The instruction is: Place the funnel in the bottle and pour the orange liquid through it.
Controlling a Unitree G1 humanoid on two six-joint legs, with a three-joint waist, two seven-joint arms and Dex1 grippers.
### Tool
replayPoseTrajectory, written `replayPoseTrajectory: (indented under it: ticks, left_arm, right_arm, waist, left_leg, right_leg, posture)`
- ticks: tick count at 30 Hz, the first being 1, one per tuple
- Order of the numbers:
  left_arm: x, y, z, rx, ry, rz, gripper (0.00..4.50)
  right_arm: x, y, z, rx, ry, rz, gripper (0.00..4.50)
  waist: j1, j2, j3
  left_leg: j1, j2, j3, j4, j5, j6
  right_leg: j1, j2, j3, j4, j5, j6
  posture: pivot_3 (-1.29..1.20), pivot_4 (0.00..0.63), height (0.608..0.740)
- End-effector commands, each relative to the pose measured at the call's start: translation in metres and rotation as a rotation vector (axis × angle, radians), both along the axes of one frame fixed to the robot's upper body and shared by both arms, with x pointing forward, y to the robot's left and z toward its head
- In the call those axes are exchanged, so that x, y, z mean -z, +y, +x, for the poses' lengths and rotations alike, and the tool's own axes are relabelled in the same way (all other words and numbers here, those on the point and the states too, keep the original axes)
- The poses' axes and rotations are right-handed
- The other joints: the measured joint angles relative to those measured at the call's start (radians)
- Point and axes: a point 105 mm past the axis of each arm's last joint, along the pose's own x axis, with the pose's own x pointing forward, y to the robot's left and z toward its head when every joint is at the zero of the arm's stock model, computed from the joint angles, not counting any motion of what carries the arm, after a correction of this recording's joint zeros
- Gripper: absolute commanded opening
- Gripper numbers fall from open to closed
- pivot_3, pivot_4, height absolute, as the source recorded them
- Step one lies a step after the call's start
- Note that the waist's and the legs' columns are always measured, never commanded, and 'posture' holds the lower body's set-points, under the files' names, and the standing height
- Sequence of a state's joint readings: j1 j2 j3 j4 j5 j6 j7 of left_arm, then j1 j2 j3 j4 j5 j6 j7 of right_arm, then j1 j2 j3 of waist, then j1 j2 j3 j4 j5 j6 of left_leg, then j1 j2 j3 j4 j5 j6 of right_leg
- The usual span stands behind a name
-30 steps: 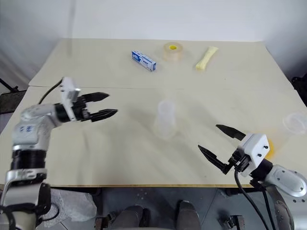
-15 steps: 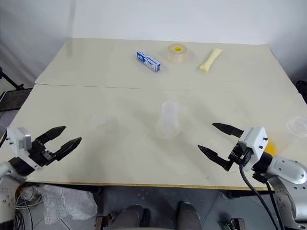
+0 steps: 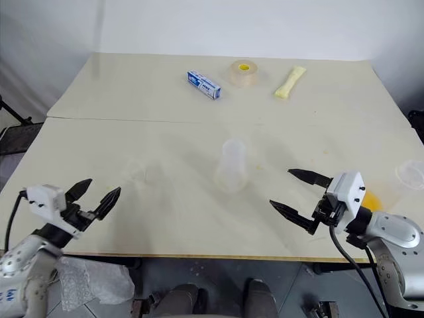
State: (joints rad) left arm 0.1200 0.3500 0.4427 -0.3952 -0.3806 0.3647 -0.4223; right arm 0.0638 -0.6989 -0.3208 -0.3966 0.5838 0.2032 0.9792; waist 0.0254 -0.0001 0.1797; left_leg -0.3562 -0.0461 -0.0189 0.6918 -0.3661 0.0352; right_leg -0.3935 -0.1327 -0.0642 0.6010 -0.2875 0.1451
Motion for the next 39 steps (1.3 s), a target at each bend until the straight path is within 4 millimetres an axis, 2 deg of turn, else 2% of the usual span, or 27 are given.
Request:
replayPoseTrajectory:
  ticks: [1, 5, 8, 15, 19, 22, 34, 39]
  left_arm:
    - [-0.013, -0.011, 0.005, -0.033, -0.048, 0.054, 4.48]
    - [-0.015, -0.024, 0.014, -0.058, -0.056, 0.052, 4.48]
    - [-0.018, -0.025, 0.019, -0.088, -0.068, 0.033, 4.48]
    - [-0.003, -0.031, 0.036, -0.142, 0.011, 0.020, 4.48]
    - [0.002, -0.033, 0.039, -0.147, 0.060, 0.017, 4.48]
    - [0.000, -0.032, 0.038, -0.148, 0.062, -0.001, 3.90]
    - [-0.012, -0.016, 0.042, -0.146, 0.068, -0.020, 0.04]
    - [-0.017, -0.013, 0.045, -0.138, 0.066, -0.017, 0.04]
  right_arm:
    - [-0.006, 0.002, -0.005, -0.016, -0.021, 0.003, 4.50]
    - [-0.005, 0.002, -0.007, -0.016, -0.018, 0.003, 4.50]
    - [-0.005, 0.002, -0.008, -0.017, -0.017, 0.003, 4.50]
    - [-0.004, 0.003, -0.006, -0.016, -0.018, 0.001, 4.50]
    - [-0.004, 0.002, -0.005, -0.005, -0.021, 0.000, 4.50]
    - [-0.004, 0.001, -0.006, 0.003, -0.020, -0.001, 4.50]
    - [-0.003, -0.001, -0.003, 0.012, -0.026, -0.003, 4.50]
    - [-0.004, -0.001, -0.003, 0.019, -0.033, -0.002, 4.50]
  waist:
    - [0.000, 0.000, 0.000]
    - [0.001, 0.000, 0.000]
    - [0.001, 0.000, 0.000]
    - [0.002, 0.000, 0.000]
    - [0.001, 0.000, 0.000]
    - [0.001, 0.000, 0.000]
    - [0.001, 0.000, 0.000]
    - [0.001, 0.000, 0.000]
  left_leg:
    - [0.000, 0.000, 0.000, 0.000, 0.000, 0.000]
    - [0.000, 0.000, 0.000, 0.000, 0.000, 0.000]
    - [0.000, 0.000, 0.000, 0.000, 0.000, 0.000]
    - [0.000, -0.001, 0.000, 0.000, 0.000, 0.000]
    - [0.000, -0.001, 0.000, 0.000, 0.000, 0.000]
    - [0.000, -0.001, 0.000, 0.000, 0.000, 0.000]
    - [0.000, -0.001, 0.000, 0.000, 0.000, 0.000]
    - [0.000, -0.001, 0.000, 0.000, 0.000, 0.000]
  right_leg:
    - [0.000, 0.000, 0.000, 0.000, 0.000, 0.000]
    - [0.000, 0.000, 0.000, 0.000, 0.000, 0.000]
    - [0.000, 0.000, 0.000, 0.000, 0.000, 0.000]
    - [0.000, 0.001, 0.000, 0.000, 0.000, 0.000]
    - [0.000, 0.001, 0.000, 0.000, 0.000, 0.000]
    - [0.000, 0.001, 0.000, 0.000, 0.000, 0.000]
    - [0.000, 0.001, 0.000, 0.000, 0.000, 0.000]
    - [0.000, 0.001, 0.000, 0.000, 0.000, 0.000]
  posture:
    - [0.00, 0.150, 0.740]
    - [0.00, 0.150, 0.740]
    - [0.00, 0.150, 0.740]
    - [0.00, 0.150, 0.740]
    - [0.00, 0.150, 0.740]
    - [0.00, 0.150, 0.740]
    - [0.00, 0.150, 0.740]
    - [0.00, 0.150, 0.740]
